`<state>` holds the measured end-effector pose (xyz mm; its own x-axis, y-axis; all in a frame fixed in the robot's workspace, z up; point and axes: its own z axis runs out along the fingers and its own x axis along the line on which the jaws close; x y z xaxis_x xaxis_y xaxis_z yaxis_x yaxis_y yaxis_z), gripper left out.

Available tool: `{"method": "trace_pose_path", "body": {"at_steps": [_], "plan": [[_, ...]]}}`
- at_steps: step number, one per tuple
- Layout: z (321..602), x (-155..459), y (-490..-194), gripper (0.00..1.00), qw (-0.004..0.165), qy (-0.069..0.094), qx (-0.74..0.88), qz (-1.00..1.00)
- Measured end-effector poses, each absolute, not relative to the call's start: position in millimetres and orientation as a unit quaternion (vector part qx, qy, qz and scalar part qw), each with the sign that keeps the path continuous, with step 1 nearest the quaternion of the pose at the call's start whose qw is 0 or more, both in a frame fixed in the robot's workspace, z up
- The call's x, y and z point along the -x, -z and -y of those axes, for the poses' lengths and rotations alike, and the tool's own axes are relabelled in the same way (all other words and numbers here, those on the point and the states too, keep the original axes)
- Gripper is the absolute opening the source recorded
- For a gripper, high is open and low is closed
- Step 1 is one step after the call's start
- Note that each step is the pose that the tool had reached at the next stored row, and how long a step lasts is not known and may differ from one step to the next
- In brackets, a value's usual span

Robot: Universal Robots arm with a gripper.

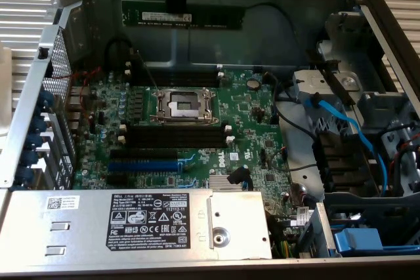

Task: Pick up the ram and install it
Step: 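Insert the ram into the slot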

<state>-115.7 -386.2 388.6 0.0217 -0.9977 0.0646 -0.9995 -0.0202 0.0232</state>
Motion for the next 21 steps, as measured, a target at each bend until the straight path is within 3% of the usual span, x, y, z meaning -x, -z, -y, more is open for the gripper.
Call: {"method": "trace_pose_path", "body": {"at_steps": [21], "plan": [[384.5, 115.0, -365.6, 0.12, 0.032, -0.017, -0.714, 0.700]]}}
